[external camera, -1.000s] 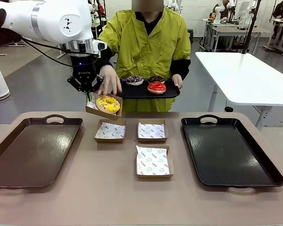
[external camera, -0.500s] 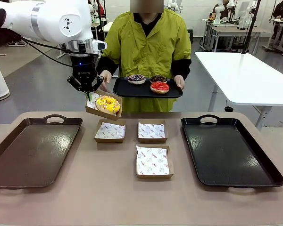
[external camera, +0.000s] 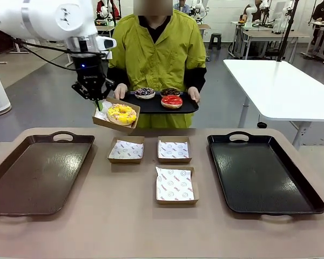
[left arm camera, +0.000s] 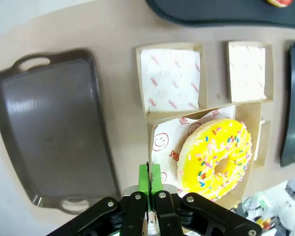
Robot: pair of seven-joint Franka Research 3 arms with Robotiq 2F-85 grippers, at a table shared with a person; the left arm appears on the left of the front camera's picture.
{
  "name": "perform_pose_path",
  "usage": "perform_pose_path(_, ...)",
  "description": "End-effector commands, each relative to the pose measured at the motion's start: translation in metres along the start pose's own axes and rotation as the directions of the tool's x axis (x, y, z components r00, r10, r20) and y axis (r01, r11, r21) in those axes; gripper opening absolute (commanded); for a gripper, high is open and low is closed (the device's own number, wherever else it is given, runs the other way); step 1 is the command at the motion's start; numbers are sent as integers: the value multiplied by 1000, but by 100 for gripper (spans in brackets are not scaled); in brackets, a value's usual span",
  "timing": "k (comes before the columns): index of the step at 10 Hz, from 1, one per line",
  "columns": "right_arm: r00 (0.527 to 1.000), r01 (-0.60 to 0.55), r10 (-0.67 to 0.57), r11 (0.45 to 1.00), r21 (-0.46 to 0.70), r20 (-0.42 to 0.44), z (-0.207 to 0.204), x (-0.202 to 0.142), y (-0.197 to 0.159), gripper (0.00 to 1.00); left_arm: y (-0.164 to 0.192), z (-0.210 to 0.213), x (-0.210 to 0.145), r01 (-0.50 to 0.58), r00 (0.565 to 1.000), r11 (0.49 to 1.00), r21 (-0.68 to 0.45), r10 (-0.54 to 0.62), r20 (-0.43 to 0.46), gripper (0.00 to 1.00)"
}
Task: Individually package the donuts and arrange them on the tray.
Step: Place the picked Paper togo box on the Handle tray while simultaneously picking up another Paper togo box from the table with the other hand.
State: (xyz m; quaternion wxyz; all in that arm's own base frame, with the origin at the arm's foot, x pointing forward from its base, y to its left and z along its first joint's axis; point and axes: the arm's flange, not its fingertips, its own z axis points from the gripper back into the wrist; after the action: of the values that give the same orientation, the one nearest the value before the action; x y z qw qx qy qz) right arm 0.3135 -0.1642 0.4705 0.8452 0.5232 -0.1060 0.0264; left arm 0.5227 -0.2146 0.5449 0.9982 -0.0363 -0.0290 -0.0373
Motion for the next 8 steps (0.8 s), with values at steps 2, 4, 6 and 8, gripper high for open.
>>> perform_pose_path(2, 996, -30, 13, 979, -203, -84, -57, 36, 75, 100, 48, -3, -60, 16, 998, 998, 58, -12, -61, 1)
perform_pose_path(4, 989, -75, 30, 944, -321, -145, -110, 46, 104, 100, 71, -9, -90, -50, 997, 993, 108, 56, -57, 1)
perform_pose_path(6, 980, -115, 34, 902, -417, -196, -168, 53, 118, 100, 107, -16, -108, -112, 993, 990, 82, 115, -26, 1)
perform_pose_path(8, 974, -145, 40, 866, -479, -223, -217, 55, 118, 100, 138, -26, -120, -102, 995, 991, 86, 102, 2, 1)
